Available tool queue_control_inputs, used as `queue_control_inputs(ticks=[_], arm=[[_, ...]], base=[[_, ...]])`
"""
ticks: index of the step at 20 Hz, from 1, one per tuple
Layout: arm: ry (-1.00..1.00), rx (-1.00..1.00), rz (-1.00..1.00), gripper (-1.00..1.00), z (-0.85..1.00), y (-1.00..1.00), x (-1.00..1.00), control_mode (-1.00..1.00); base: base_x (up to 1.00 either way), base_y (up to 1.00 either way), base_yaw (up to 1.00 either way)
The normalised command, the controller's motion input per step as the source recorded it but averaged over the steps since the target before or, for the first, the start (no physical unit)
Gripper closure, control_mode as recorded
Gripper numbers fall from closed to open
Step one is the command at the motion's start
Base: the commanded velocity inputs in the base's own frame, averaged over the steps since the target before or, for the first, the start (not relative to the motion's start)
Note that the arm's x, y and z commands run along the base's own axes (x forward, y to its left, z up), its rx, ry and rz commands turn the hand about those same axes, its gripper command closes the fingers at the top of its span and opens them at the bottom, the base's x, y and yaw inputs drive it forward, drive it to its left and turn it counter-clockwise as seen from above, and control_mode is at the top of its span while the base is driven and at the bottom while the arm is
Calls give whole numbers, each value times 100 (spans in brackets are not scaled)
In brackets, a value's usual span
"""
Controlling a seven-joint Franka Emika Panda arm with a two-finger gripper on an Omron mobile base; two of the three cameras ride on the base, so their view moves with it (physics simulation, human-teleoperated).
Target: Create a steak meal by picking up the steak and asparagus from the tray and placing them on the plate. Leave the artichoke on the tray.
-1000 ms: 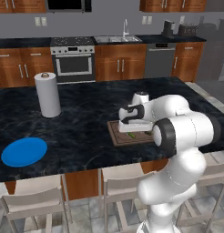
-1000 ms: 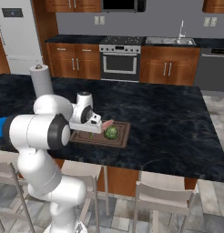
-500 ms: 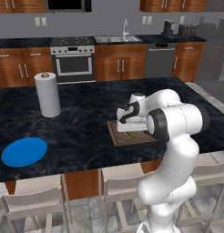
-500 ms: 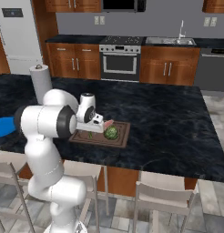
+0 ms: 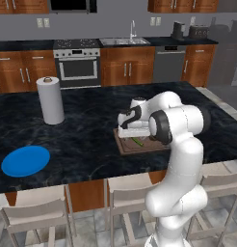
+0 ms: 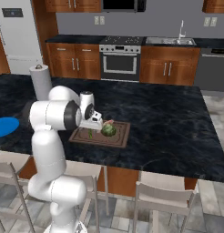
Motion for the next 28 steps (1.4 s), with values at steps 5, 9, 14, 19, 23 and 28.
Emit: queue_control_inputs(ticks=[5,9,14,19,23,28], arm=[[3,0,0,-100,-40,-12,11,-100],[3,0,0,-100,-49,-22,0,-100],[0,0,0,100,-43,-15,0,-100],[0,0,0,100,-29,-6,0,-100],[-1,0,0,100,-5,0,0,-100],[0,0,0,100,4,0,0,-100]], base=[[0,0,0],[0,0,0],[0,0,0],[0,0,0],[0,0,0],[0,0,0]])
